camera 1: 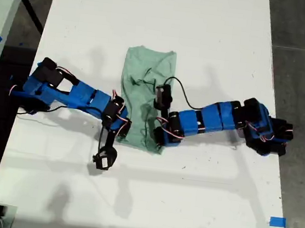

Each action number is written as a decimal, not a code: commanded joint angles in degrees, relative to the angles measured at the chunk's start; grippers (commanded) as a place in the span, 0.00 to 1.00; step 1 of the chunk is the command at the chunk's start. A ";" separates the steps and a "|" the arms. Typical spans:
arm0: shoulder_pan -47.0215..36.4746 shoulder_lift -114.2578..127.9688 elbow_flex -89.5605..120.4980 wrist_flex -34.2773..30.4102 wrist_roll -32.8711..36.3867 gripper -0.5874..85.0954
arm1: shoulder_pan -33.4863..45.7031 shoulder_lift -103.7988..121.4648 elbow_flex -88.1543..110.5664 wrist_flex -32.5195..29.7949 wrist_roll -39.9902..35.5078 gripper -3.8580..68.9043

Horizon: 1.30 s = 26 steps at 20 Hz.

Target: Fold t-shirt

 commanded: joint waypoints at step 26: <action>-37.27 12.92 -12.92 8.00 37.44 0.01 | 33.22 19.95 2.02 -7.56 -31.99 0.05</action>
